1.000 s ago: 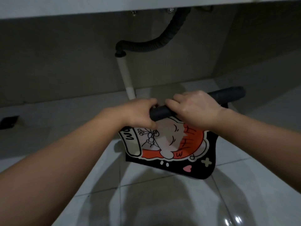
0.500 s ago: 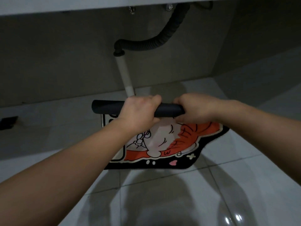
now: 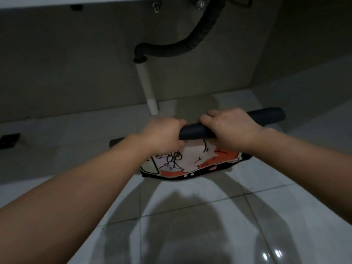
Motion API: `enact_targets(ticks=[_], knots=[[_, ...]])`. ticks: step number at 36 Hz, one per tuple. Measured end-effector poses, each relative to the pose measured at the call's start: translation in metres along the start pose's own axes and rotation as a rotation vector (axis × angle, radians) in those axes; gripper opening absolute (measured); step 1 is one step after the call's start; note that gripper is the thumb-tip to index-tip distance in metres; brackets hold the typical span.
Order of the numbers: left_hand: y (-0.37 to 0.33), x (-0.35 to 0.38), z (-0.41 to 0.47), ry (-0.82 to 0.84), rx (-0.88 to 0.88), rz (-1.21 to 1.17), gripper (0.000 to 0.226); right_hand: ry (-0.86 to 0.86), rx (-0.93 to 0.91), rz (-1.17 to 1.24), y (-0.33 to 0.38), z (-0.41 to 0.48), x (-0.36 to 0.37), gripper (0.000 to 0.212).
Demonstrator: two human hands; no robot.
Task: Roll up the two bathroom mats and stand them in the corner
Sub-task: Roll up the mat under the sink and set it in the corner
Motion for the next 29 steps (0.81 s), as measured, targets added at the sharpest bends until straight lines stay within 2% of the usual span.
enact_targets(ticks=[2,5,7,11,14,16,18,21,24,29], knots=[[-0.004,0.0,-0.003,-0.106,0.057,0.162,0.022,0.234,0.065,0.126,-0.004,0.005,0.003,0.033],[-0.012,0.002,-0.007,-0.215,0.112,0.284,0.022,0.53,0.16,0.429,-0.005,0.005,0.01,0.051],[-0.017,0.003,-0.009,-0.251,0.127,0.31,0.023,0.619,0.184,0.603,-0.003,0.005,0.013,0.056],[-0.021,0.002,-0.011,-0.269,0.114,0.321,0.025,0.655,0.216,0.69,-0.005,0.007,0.015,0.035],[-0.017,0.002,-0.009,-0.246,0.112,0.288,0.028,0.598,0.214,0.585,-0.002,0.01,0.017,0.033],[-0.012,0.0,-0.006,-0.189,0.104,0.224,0.033,0.487,0.189,0.43,0.001,0.01,0.014,0.032],[-0.004,0.0,-0.002,-0.036,0.04,0.142,0.041,0.292,0.12,0.218,0.004,0.008,0.007,0.028],[0.009,0.005,0.0,0.189,-0.074,-0.17,0.046,0.044,-0.002,0.016,0.011,0.004,-0.002,0.021],[0.02,0.008,-0.001,0.221,-0.119,-0.312,0.054,-0.052,-0.029,-0.038,0.013,0.0,-0.002,0.016],[0.021,0.014,0.0,0.208,-0.124,-0.297,0.03,-0.096,0.005,-0.063,0.011,0.0,0.004,0.019]])
Point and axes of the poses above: each hand's wrist, its own z-axis towards the middle knuckle, its own x-axis out of the palm, y = z × x, the point moved 5 cm from there along z, towards the middle knuckle, and after that the axes turned 8 degrees about -z, right-handed, at the moved point
